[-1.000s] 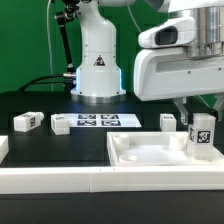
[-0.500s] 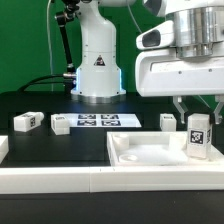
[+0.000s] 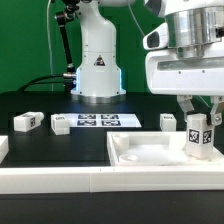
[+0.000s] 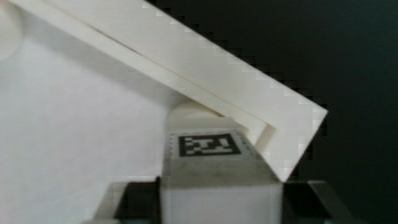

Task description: Assemble square table

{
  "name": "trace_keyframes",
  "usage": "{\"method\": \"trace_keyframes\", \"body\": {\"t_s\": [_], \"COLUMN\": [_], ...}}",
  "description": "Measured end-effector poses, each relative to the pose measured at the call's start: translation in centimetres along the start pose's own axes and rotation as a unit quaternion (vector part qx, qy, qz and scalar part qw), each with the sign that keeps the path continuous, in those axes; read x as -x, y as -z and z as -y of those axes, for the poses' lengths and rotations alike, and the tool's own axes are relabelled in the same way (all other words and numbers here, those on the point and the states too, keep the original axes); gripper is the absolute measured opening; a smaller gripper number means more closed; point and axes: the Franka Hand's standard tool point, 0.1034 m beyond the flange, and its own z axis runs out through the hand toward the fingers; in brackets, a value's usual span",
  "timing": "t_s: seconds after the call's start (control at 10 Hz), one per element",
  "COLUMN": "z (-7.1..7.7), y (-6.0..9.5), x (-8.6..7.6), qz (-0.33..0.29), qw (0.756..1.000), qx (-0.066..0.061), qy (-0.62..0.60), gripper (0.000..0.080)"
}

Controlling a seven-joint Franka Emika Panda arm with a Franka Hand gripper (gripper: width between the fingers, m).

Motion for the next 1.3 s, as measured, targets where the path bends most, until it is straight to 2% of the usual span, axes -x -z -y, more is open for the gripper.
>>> {"method": "trace_keyframes", "body": {"t_s": [0.3,0.4,0.5,0.6,1.0,1.3], "z": [0.01,0.01,-0.03,-0.08,-0.09,-0.08], "y": [-0.03,-0.03,0.00,0.02,0.00,-0.07], "x": [0.06,0.05,-0.12,-0.28,-0.25,-0.04], "qz": [0.004,0.004,0.004,0.003,0.003,-0.001], "qw": [1.000,1.000,1.000,0.997,0.978,0.943], "qx": [-0.002,-0.002,-0.002,-0.003,-0.003,0.003], "qy": [-0.019,0.003,0.029,0.080,0.209,0.331], "gripper": [0.0297,0.0515,0.0515,0.0624,0.0649,0.0649]}}
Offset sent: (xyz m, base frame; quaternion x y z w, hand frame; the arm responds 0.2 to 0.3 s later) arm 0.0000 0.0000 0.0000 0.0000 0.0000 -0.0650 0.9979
